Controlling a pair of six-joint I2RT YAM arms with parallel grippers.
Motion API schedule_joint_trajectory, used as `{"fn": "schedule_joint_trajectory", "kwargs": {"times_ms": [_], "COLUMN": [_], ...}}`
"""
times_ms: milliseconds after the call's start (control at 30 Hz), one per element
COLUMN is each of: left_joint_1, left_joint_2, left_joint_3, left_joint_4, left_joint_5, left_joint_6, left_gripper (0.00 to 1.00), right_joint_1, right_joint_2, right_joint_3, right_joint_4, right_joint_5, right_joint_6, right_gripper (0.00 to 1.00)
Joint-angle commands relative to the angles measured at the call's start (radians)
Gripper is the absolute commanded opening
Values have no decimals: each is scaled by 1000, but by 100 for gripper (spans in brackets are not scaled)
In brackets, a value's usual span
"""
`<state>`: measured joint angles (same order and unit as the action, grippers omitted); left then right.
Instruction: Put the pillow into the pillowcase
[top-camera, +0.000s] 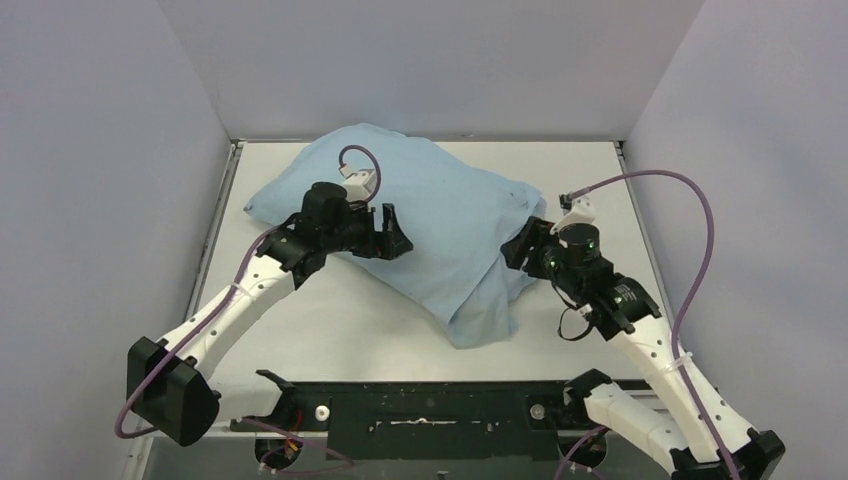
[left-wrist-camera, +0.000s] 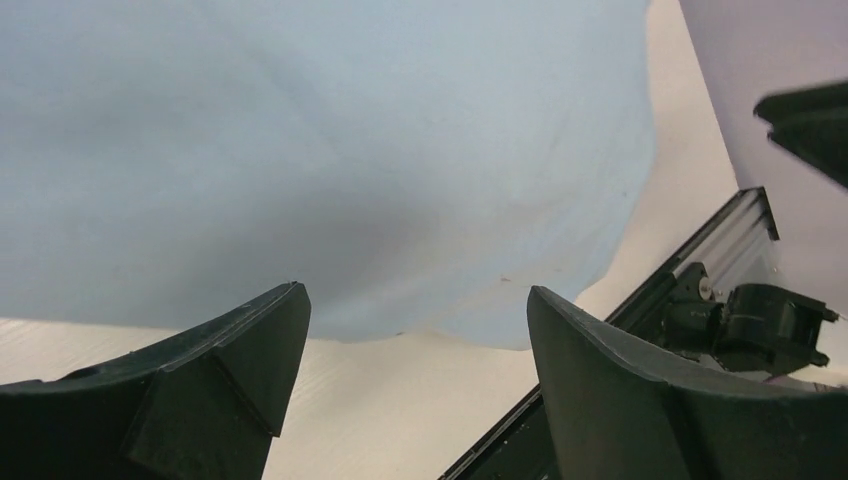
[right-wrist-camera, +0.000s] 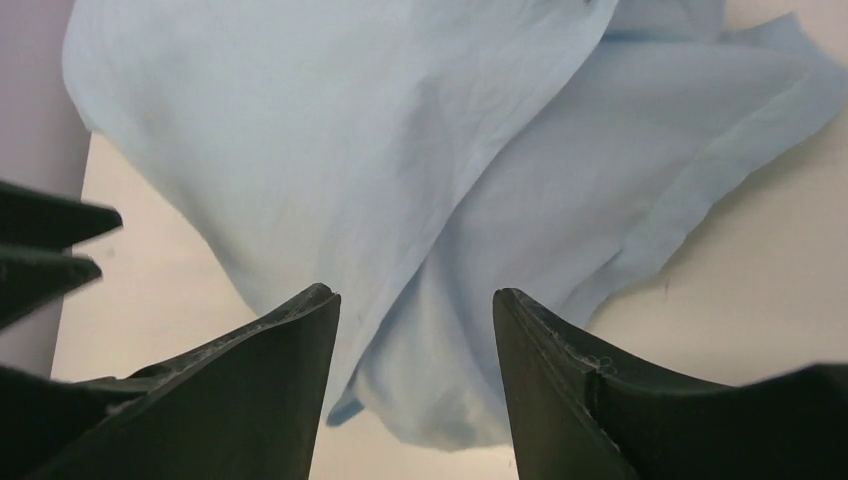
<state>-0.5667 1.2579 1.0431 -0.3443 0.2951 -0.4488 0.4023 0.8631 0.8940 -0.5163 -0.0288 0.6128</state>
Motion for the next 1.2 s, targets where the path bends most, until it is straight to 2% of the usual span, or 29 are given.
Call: {"fn": "schedule_joint_trajectory", "kwargs": {"times_ms": [0, 167, 300, 400, 500, 600, 833, 1167], "left_joint_1": [87, 195, 270, 314, 330, 342, 372, 419], "left_joint_2": [-57, -64, -77, -92, -107, -115, -138, -158], "left_joint_3": [16, 1, -37, -69, -82, -86, -103, -146], "left_joint_4": [-71, -102, -105, -106, -145, -183, -190, -176], "left_joint_5": [4, 31, 31, -24, -137, -190, -170, -160], "left_joint_6": [21, -31, -103, -157, -201, -221, -240, -307], "left_gripper": [80, 81, 81, 80, 77, 77, 77, 76], "right_joint_1": [164, 448, 738, 903, 1013, 1042, 1042, 991], "right_joint_2": [-63, -45, 9, 91, 204, 337, 578, 831], "right_joint_3": [-77, -145, -145, -125, -101, -56, -14, 8], "right_joint_4": [-77, -76, -75, -85, -85, -76, -18, -41], "right_joint_5": [163, 362, 593, 753, 877, 931, 997, 1049], "right_joint_6": [90, 166, 185, 189, 179, 146, 115, 212], "right_gripper": [59, 60, 63, 64, 67, 69, 73, 75]}}
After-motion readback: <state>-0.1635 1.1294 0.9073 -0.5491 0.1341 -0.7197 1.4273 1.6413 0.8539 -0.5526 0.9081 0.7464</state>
